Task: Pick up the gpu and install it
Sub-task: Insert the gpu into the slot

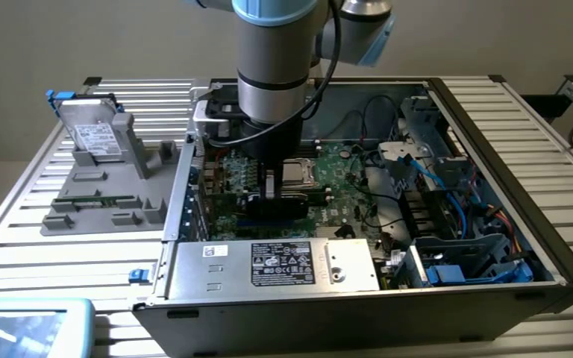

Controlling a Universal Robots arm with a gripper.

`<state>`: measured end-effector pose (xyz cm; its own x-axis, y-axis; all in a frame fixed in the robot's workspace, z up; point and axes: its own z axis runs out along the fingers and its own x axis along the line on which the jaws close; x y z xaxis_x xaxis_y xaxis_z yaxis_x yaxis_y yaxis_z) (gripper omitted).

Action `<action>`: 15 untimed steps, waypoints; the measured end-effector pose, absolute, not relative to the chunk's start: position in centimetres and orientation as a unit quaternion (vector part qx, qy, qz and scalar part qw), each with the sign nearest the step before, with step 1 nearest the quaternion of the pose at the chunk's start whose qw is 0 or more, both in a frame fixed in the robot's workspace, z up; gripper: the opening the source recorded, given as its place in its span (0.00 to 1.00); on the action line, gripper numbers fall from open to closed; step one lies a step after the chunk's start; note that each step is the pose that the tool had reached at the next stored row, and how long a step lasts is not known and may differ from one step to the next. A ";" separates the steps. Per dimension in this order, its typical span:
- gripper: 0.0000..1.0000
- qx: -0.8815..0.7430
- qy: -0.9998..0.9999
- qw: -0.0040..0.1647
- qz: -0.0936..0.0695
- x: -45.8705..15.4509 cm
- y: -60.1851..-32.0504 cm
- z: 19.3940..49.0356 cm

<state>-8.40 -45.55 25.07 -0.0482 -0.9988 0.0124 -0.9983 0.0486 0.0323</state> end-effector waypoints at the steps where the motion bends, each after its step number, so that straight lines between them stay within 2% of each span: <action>1: 0.28 0.690 -0.724 0.016 -0.007 -8.4 -45.5 25.1; 15: 0.28 0.690 -0.724 0.016 -0.007 -8.4 -45.5 24.9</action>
